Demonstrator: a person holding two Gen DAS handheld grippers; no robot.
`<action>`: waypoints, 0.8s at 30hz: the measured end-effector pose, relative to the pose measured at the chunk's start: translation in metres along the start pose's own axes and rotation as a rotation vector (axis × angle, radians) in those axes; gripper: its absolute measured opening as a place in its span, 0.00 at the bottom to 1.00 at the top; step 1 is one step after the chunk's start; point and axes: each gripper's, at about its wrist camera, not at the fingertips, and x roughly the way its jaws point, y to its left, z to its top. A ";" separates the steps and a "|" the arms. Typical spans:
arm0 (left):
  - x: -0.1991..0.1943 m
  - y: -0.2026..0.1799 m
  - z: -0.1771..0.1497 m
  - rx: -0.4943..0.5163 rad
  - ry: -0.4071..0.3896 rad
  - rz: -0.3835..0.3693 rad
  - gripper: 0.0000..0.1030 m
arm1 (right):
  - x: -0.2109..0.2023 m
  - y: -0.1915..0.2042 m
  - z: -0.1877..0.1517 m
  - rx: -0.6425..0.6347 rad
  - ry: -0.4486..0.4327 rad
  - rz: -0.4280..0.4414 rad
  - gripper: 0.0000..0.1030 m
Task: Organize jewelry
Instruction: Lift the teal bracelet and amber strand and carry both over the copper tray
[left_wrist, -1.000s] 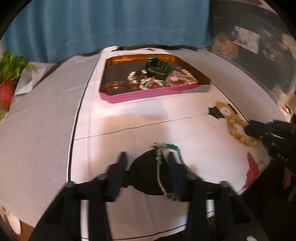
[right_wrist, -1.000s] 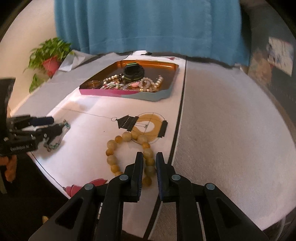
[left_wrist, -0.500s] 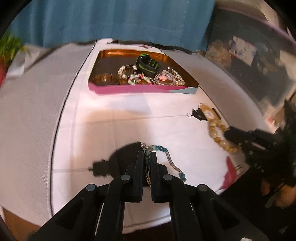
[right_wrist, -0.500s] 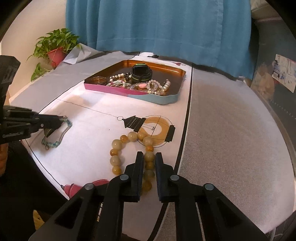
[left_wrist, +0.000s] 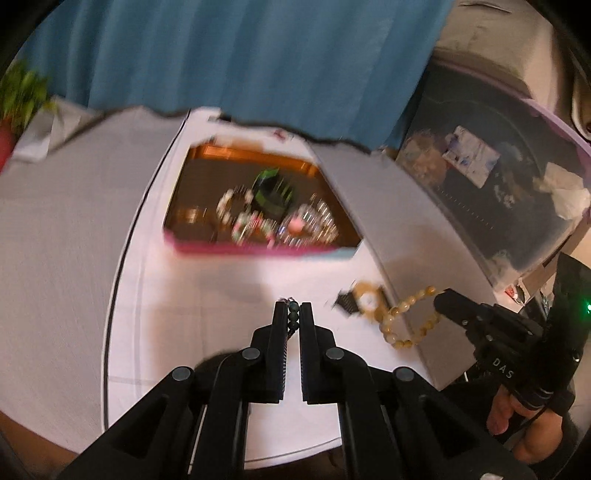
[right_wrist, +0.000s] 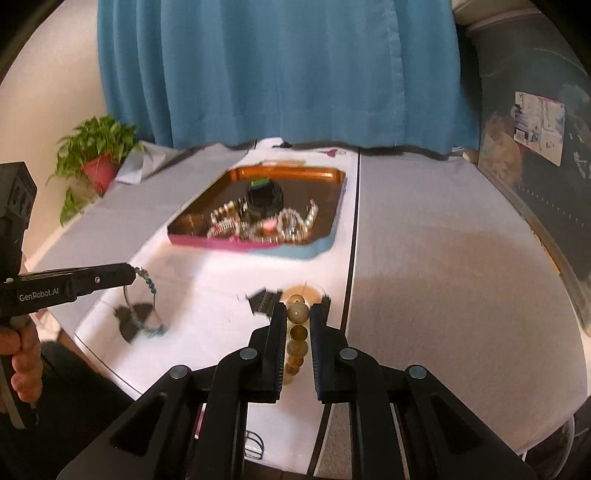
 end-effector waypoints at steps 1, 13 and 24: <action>-0.003 -0.005 0.005 0.013 -0.011 0.000 0.04 | -0.001 -0.001 0.005 0.005 -0.004 0.003 0.12; -0.042 -0.059 0.062 0.128 -0.126 0.050 0.04 | -0.044 0.009 0.079 -0.044 -0.093 0.038 0.12; -0.050 -0.068 0.090 0.200 -0.183 0.109 0.04 | -0.054 0.034 0.115 -0.082 -0.138 0.061 0.12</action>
